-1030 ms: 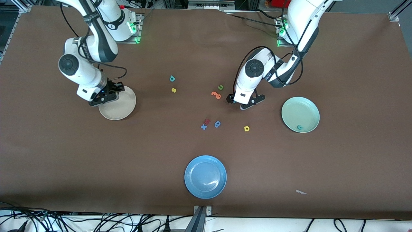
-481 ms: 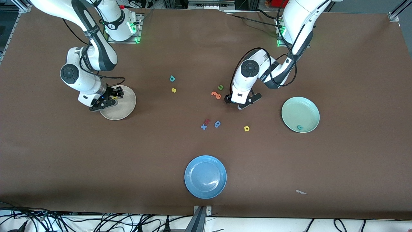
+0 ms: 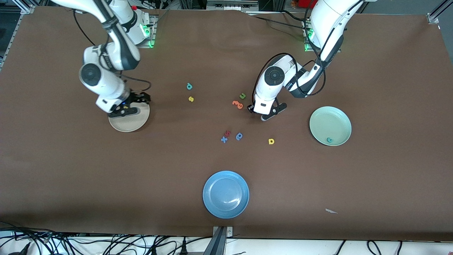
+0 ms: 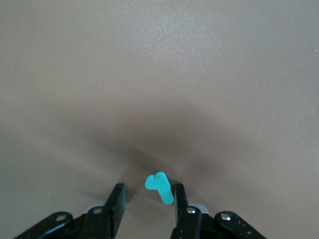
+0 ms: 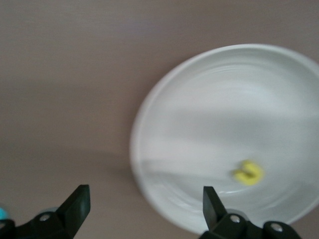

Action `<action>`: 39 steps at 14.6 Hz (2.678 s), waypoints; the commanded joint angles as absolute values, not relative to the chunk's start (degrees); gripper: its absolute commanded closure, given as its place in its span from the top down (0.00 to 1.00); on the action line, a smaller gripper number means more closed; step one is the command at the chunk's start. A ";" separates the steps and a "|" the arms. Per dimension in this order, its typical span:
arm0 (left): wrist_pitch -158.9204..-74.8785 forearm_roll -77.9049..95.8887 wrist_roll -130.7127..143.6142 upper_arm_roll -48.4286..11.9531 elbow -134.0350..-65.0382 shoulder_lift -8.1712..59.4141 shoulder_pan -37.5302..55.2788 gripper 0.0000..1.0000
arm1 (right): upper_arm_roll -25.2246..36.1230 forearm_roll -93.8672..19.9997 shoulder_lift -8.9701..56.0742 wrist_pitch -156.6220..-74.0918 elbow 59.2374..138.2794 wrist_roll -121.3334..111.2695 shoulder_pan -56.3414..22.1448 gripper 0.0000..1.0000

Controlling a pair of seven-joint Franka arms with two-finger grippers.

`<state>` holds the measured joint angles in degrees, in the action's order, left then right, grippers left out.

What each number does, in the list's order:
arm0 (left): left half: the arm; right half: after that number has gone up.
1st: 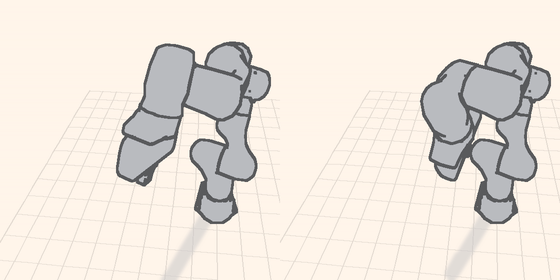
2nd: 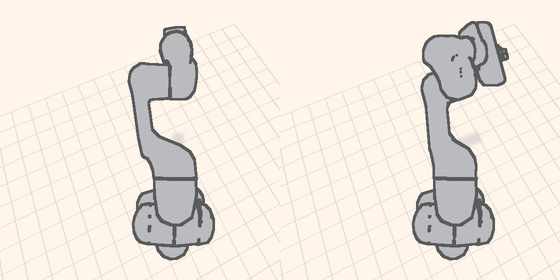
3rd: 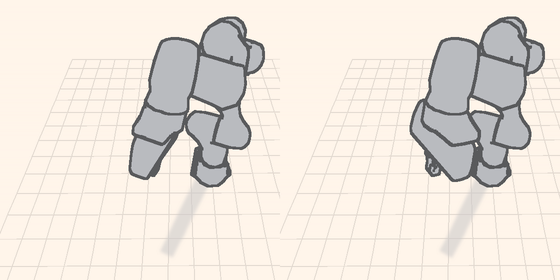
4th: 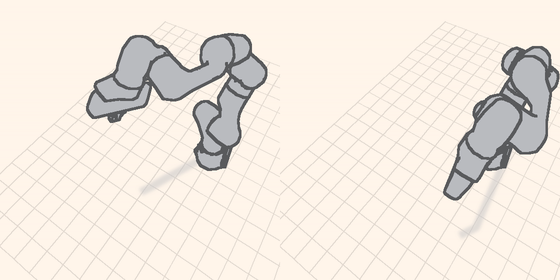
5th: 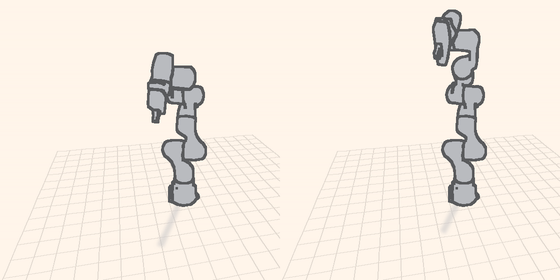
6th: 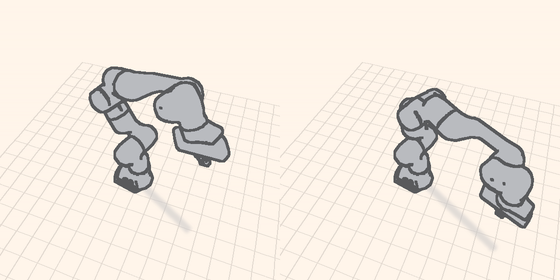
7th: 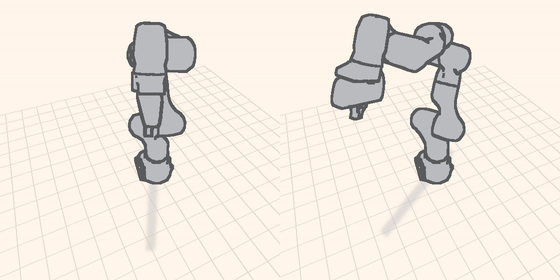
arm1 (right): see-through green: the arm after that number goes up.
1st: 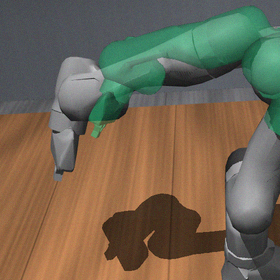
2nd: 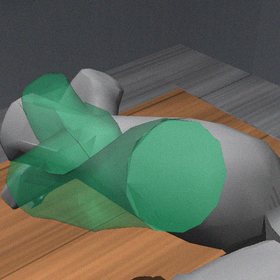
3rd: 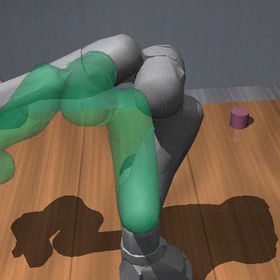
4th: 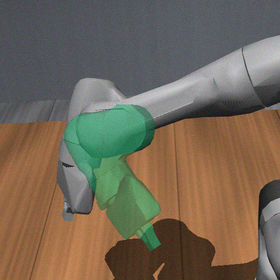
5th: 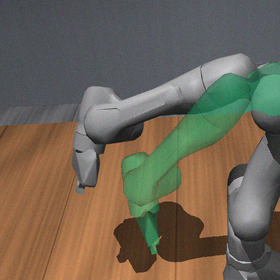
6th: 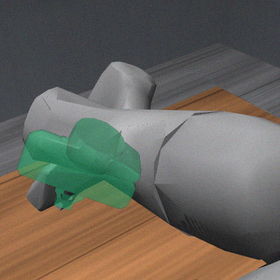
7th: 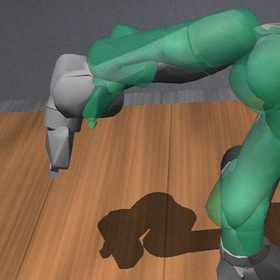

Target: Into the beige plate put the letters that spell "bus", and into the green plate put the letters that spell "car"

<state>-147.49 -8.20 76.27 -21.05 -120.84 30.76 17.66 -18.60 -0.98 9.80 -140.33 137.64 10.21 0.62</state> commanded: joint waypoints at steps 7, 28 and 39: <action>-147.39 -10.46 78.13 -20.57 -119.97 31.38 18.02 0.14 | -26.89 0.09 17.22 -155.37 137.64 40.07 -9.93 1.00; -112.59 -12.83 26.51 -20.48 -106.43 26.90 0.11 0.00 | -20.83 9.14 24.53 -163.65 136.14 43.51 -15.91 0.00; -113.20 -14.26 4.63 -20.74 -102.67 30.84 -9.58 1.00 | -17.49 0.00 6.68 -135.45 134.12 -1.44 1.91 0.00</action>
<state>-113.72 -15.29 1.85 -20.16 -105.73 29.50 -10.13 -16.82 2.20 8.30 -137.08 132.72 8.75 -3.44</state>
